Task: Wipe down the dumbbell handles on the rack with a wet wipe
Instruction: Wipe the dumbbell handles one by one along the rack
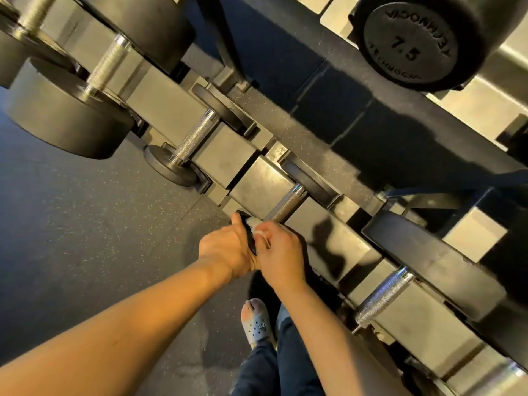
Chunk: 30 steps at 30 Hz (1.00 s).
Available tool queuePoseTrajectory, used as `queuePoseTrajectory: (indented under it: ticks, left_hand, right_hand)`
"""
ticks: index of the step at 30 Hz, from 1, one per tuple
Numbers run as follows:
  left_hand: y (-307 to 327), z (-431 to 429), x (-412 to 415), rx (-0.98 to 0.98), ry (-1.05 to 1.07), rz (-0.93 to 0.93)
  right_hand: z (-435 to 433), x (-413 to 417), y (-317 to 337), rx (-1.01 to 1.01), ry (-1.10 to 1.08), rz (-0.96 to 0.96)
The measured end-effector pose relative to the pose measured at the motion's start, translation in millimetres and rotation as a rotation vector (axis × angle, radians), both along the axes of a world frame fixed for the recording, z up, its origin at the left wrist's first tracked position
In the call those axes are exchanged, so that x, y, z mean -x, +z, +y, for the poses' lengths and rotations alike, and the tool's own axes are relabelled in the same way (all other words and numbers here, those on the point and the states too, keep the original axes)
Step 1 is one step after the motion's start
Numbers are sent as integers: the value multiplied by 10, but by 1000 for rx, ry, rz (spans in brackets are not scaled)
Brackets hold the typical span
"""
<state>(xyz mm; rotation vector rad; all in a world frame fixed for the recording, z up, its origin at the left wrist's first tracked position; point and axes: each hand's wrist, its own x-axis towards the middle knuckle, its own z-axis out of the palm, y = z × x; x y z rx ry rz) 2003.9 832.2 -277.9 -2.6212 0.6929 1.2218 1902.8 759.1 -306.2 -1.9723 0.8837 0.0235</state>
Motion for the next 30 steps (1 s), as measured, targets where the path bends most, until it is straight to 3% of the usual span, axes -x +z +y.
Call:
queuePoseTrajectory:
  ticks: [3, 7, 13, 19, 25, 30]
  left_hand:
    - [3, -7, 8, -5, 10, 13]
    - [26, -31, 7, -23, 27, 27]
    - [-2, -13, 6, -10, 25, 20]
    - [9, -32, -3, -24, 30, 25]
    - [5, -35, 5, -22, 25, 13]
    - [-9, -17, -1, -30, 24, 11]
  right_hand:
    - [-171, -33, 43, -18, -32, 64]
    - [-424, -124, 66, -26, -466, -16]
    - [18, -85, 24, -216, -366, 81]
    - [-434, -254, 36, -560, -1038, -155]
    - [-227, -84, -64, -595, -752, 101]
    - [-775, -231, -122, -860, -1115, -87]
